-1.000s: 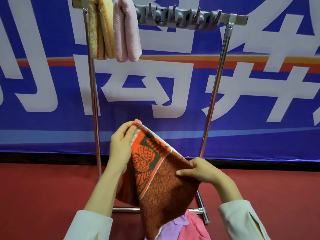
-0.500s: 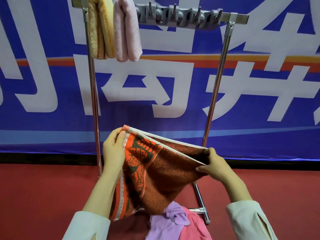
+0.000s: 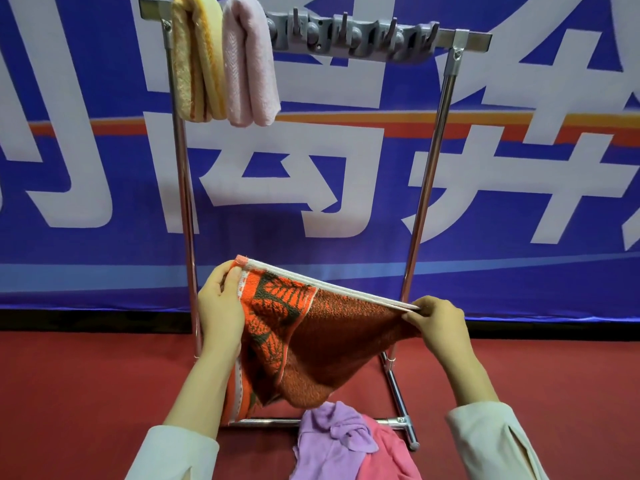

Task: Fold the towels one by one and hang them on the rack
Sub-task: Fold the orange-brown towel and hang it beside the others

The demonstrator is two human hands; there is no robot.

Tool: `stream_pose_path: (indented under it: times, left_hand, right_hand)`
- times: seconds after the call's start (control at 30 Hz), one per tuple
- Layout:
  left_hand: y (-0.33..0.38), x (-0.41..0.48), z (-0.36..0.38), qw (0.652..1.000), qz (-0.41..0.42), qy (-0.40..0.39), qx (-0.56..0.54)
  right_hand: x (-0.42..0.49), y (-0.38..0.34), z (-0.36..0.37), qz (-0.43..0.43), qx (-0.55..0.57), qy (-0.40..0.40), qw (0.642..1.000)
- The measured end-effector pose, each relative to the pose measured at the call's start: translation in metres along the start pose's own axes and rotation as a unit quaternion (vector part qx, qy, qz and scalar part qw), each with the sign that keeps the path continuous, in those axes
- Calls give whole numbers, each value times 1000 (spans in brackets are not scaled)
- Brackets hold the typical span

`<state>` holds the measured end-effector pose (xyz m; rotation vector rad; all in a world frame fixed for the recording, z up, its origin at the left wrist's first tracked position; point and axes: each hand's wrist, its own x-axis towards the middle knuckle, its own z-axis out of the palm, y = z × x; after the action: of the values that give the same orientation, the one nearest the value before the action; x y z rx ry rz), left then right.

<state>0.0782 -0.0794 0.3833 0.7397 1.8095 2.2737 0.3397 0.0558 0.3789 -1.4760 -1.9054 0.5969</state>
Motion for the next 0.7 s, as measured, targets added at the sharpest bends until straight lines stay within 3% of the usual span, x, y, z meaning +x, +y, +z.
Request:
stream_pose_path:
  times: [0.33, 0.47, 0.57, 0.63, 0.7]
  left_hand:
    - [4, -4, 3, 1000, -11, -3, -17]
    - [7, -5, 3, 999, -22, -4, -45]
    - [3, -2, 1, 998, -32, 5, -51]
    - [1, 0, -2, 998, -32, 16, -47]
    - [0, 1, -3, 998, -34, 23, -41]
  right_hand:
    - [4, -4, 8, -9, -68, -28, 997]
    - [-2, -14, 7, 26, -211, -28, 977]
    - [1, -6, 10, 22, -105, -24, 994]
    - [2, -1, 6, 17, 71, -17, 997]
    - [-1, -3, -3, 22, 227, -11, 973]
